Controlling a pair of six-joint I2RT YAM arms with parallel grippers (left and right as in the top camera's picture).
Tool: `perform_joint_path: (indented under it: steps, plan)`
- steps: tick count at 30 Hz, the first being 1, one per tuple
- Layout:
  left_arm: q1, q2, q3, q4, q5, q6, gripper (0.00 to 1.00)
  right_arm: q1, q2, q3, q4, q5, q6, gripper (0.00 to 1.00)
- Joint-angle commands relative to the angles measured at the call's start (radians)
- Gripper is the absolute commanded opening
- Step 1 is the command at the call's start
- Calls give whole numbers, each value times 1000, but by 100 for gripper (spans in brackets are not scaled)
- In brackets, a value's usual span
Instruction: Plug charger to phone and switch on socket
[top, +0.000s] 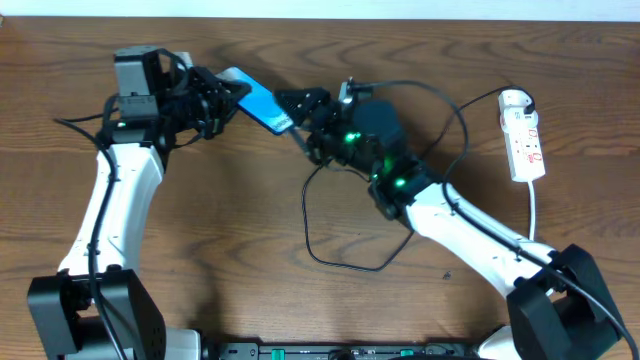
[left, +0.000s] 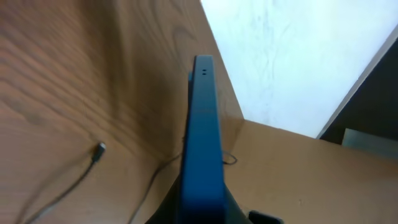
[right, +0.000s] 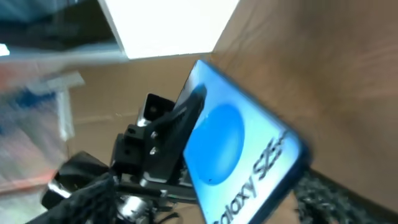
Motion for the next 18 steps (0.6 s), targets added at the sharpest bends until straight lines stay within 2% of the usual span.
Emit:
perform_joint_path:
  steps: [1,6,11,18]
  plan:
    - [58,-16,22,8,81,132,7,-58,-25,8,-14,-113,-297,92]
    - [145,-16,22,8,253,191,7,-132,-25,8,-209,-158,-477,96]
    - [210,-16,22,8,381,193,8,-153,-25,8,-414,-103,-607,87]
    - [234,-16,22,7,444,171,7,-148,-25,52,-611,-18,-692,77]
